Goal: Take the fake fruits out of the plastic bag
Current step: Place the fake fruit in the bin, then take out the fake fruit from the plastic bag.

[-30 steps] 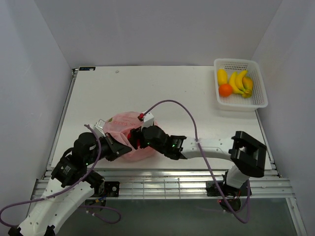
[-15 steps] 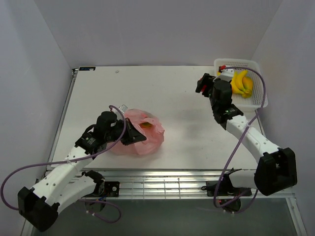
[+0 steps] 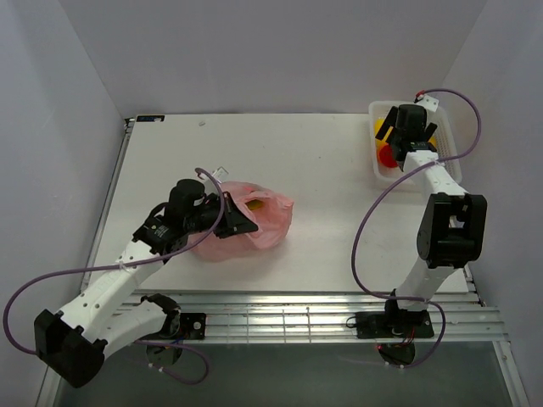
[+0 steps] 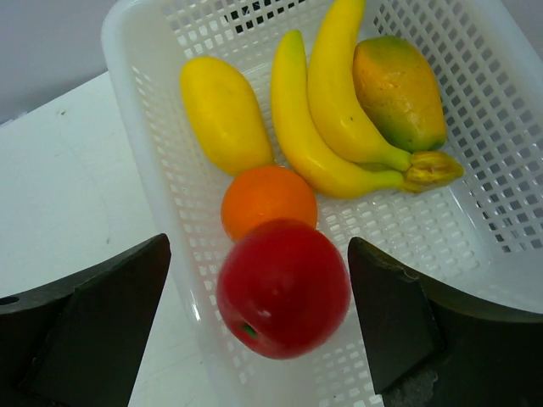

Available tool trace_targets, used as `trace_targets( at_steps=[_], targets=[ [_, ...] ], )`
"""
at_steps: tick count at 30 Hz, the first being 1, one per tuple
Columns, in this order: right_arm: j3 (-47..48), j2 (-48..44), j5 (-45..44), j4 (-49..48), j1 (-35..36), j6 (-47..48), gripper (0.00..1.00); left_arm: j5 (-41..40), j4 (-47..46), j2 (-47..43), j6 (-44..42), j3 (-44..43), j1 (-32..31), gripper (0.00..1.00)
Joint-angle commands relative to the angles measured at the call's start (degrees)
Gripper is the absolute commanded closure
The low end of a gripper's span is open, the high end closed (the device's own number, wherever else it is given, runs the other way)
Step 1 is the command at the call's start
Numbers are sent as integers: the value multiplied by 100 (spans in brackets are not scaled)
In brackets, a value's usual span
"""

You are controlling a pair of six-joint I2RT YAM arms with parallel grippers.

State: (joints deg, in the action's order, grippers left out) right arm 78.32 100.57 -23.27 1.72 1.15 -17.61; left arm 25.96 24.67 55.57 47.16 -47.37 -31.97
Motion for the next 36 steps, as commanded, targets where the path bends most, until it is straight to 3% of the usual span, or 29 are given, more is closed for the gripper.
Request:
trace_targets(
  at_steps=[1,5,11,12,18,23,26,33,36],
  targets=[
    [351,-389,-187,435,-18,-340,10,-73,126,-450,-84,-35,24,100],
    [-106,-1073,330,277,-9,-358,10,-205,345,-889,-5,70,24,100],
    [-1713,-2743,3263,-678,411,-471,10,-468,610,-1285,302,473,24,100],
    [-1950,-3110,3833,-829,795,-594,10,-451,592,-1373,407,536,24,100],
    [-2682,-3466,4786,-1182,3088,-709,10,-144,294,-1742,619,888,24,100],
    [-2349,-3115,4358,-779,4811,-463,10,-82,240,-2050,716,1028,24,100],
    [-2383,-2922,3822,-918,5385,-882,10,-38,258,-2120,733,1055,24,100],
    [-2594,-2271,2478,-1085,5695,-1596,10,-29,276,-2270,848,1064,24,100],
    [-2621,-1964,2353,-1348,5704,-1667,10,-20,267,-2261,900,1037,24,100]
  ],
)
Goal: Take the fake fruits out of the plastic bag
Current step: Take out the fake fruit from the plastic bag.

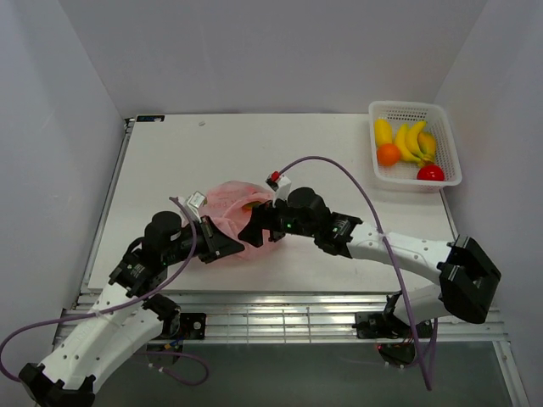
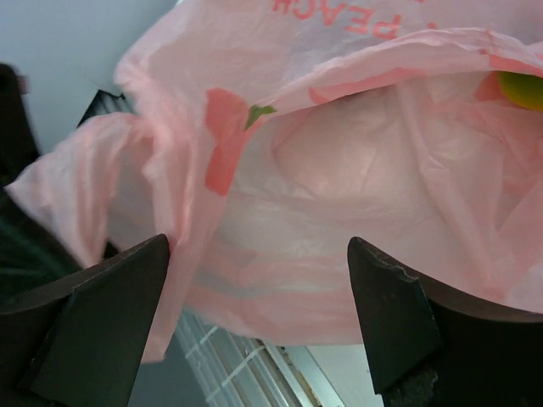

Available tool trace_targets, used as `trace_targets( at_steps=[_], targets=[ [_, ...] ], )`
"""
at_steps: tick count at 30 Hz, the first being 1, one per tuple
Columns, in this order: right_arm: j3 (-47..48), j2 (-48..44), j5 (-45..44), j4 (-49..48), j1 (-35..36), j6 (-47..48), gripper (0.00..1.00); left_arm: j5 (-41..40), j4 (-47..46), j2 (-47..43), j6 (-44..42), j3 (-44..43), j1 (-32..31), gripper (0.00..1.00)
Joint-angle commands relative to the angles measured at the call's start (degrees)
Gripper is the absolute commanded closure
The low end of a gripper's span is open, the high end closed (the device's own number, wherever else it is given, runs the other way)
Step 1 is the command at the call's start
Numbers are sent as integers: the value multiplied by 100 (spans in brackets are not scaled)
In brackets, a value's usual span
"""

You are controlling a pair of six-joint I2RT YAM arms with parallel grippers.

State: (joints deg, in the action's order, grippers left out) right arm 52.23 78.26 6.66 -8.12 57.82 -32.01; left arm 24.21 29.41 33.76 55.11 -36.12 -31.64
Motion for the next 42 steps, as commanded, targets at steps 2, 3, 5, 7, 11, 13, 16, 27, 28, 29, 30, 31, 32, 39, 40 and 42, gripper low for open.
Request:
trace_targets(
  at_steps=[2,3,5,7,11,13,16,27,28,29,30,31,32,39,40,42],
  targets=[
    [68,583,-639,-558,36,-236,10,207,-277,-80,114,-123,-9,100],
    [199,690,-831,-603,36,-279,10,259,-295,-80,105,-141,-9,100],
    [278,944,-885,-638,36,-306,10,269,-313,-80,105,-211,-9,100],
    [262,1024,-1078,-717,19,-445,10,269,-313,-89,122,-238,-9,100],
    [288,1244,-1131,-813,1,-447,10,216,-322,-115,166,-264,-9,100],
    [262,1288,-947,-866,1,-490,10,216,-322,-89,167,-273,-9,100],
    [78,1183,-920,-963,1,-499,10,85,-225,-80,202,-343,-9,100],
    [770,2061,-410,-1877,317,54,10,224,-365,96,175,-712,-9,100],
    [972,2271,-411,-1895,326,54,10,234,-409,165,158,-747,-9,100],
    [1052,2368,-402,-1939,352,20,10,242,-418,192,149,-791,-9,100],
    [1122,2456,-402,-2017,361,-50,10,251,-444,227,114,-818,-9,100],
    [1184,2544,-419,-2062,379,-164,10,269,-497,297,105,-844,-9,100],
    [1272,2684,-480,-2097,396,-244,10,304,-532,342,88,-879,-9,100],
    [1439,3064,-1676,-2379,476,-982,10,611,-919,553,175,-950,-9,100],
    [1474,3107,-1711,-2396,476,-983,10,620,-928,553,184,-932,-9,100],
    [1597,3230,-1903,-2195,528,-939,10,620,-928,527,202,-915,-9,100]
  ],
)
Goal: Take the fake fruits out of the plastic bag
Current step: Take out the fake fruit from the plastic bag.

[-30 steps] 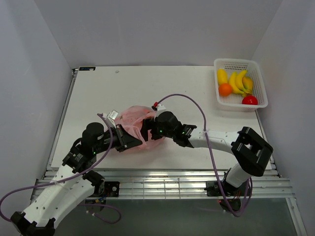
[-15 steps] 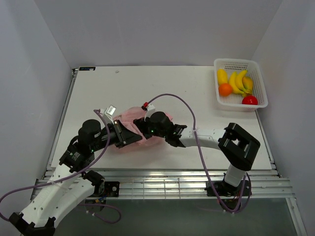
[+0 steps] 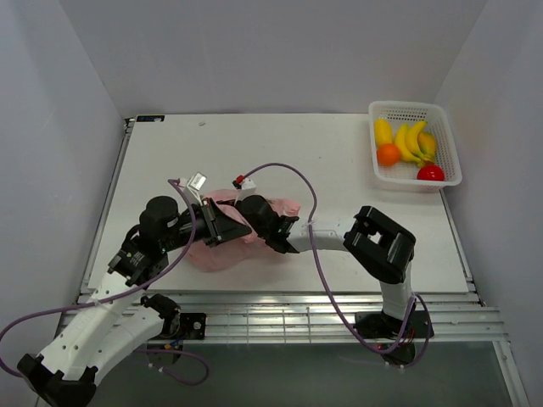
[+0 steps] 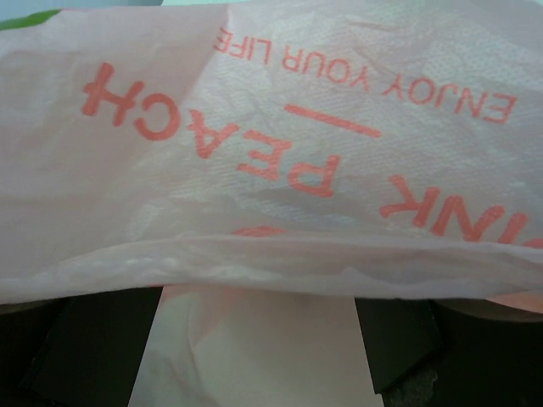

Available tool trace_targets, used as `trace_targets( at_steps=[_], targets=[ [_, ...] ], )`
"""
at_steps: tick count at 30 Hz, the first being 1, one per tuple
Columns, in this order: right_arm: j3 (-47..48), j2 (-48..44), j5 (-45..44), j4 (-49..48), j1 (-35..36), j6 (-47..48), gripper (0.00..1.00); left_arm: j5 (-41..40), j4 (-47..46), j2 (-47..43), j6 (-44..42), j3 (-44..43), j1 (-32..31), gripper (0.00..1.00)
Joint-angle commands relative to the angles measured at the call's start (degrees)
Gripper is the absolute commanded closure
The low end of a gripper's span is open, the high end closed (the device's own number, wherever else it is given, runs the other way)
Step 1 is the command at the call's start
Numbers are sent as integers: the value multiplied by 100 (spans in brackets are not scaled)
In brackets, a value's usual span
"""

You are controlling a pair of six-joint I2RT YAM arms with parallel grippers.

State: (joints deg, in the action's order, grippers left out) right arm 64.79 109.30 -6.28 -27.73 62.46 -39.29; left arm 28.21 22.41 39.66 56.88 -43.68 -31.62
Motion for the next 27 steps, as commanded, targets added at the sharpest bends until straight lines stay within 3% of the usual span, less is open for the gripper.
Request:
trace_targets(
  at_steps=[1,16,22,25,26,27],
  targets=[
    [463,171,-646,-164,82,-141,10,229,-229,-72,33,-141,-11,100],
    [508,724,-998,372,724,-26,10,80,-211,-529,305,492,-11,100],
    [157,541,-462,-83,724,-176,1,-298,201,-1039,402,720,-11,100],
    [25,383,-216,-487,733,-105,20,-456,499,-1188,385,703,-11,100],
    [-54,269,-50,-810,715,-62,36,-517,614,-1276,385,694,-11,100],
    [-55,268,-48,-813,715,-53,36,-535,615,-1276,385,694,-11,100]
  ],
)
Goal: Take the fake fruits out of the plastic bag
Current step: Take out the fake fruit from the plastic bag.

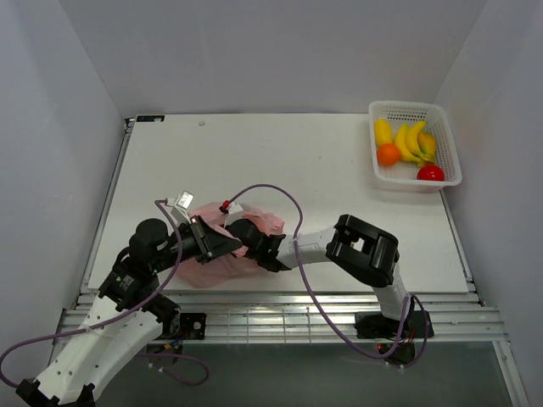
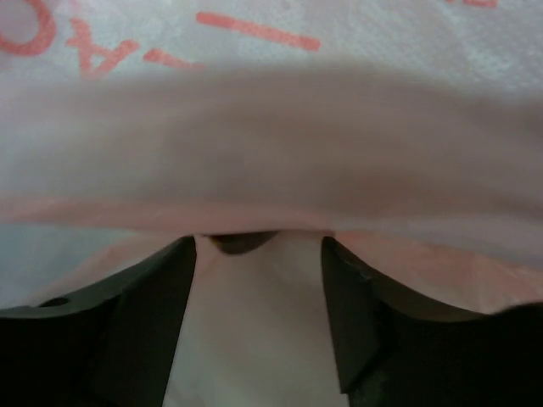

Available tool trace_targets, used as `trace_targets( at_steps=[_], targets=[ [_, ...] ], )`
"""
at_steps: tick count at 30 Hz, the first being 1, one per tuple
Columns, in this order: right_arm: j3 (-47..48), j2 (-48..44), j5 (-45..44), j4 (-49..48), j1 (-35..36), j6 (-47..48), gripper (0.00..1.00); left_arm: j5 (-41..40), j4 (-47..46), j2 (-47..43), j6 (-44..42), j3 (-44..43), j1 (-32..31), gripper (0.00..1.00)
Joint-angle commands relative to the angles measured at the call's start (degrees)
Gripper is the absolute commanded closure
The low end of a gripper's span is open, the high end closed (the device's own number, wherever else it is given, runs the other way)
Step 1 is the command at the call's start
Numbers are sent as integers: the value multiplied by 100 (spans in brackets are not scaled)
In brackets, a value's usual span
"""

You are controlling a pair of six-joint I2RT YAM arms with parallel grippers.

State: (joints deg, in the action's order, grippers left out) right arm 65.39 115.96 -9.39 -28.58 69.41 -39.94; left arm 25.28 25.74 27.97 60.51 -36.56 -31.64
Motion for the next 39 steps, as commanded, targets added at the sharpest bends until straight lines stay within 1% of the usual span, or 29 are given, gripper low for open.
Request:
trace_targets(
  at_steps=[1,2,4,6,7,8,9,10,11,12,14,15,18,21,25,27,31,34,35,36,37,38,39],
  targets=[
    [-131,-442,314,-789,20,13,39,-260,318,-151,22,-27,-9,100],
    [-123,-434,402,-859,20,13,40,-278,344,-177,13,-18,-9,100],
    [17,-356,613,-913,29,4,36,-295,379,-212,5,-27,-9,100],
    [132,-233,728,-869,38,-57,36,-278,379,-204,5,-18,-9,100],
    [167,-128,745,-877,29,-110,36,-243,388,-204,5,-18,-9,100],
    [220,-74,771,-921,29,-188,39,-234,388,-204,13,-18,-9,100],
    [246,-30,772,-921,29,-198,40,-225,388,-213,13,-18,-9,100],
    [299,22,737,-800,38,-207,36,-208,388,-213,13,-18,-9,100],
    [447,49,589,-659,38,-224,23,-207,388,-239,13,-18,-9,100],
    [510,58,500,-536,47,-207,15,-190,380,-239,22,-18,-9,100],
    [537,58,316,-447,55,-198,3,-138,371,-239,22,-18,-9,100],
    [545,67,123,-438,73,-172,6,-102,353,-222,13,-27,-9,100],
    [712,233,191,-447,99,-119,10,-14,300,-143,-13,-36,-9,100],
    [870,506,315,-473,134,-145,10,126,134,-63,-39,-10,-9,100],
    [1335,944,324,-359,240,-41,10,276,-95,112,-39,17,-9,100],
    [1468,1042,175,-280,284,13,10,311,-130,148,-48,26,-9,100],
    [1600,1227,183,-349,328,-5,10,346,-183,200,-48,26,-9,100],
    [1565,1175,262,-367,337,-22,4,355,-183,174,-22,52,-9,100],
    [1434,1131,297,-446,345,4,0,355,-174,148,-13,52,-9,100],
    [1355,1087,288,-525,345,13,7,346,-174,139,-13,69,-9,100],
    [1276,982,280,-578,345,13,12,338,-174,130,-4,78,-9,100],
    [1205,920,236,-683,345,22,25,337,-166,130,-4,78,-9,100],
    [1013,832,183,-728,337,39,31,329,-165,121,4,87,-9,100]
  ],
)
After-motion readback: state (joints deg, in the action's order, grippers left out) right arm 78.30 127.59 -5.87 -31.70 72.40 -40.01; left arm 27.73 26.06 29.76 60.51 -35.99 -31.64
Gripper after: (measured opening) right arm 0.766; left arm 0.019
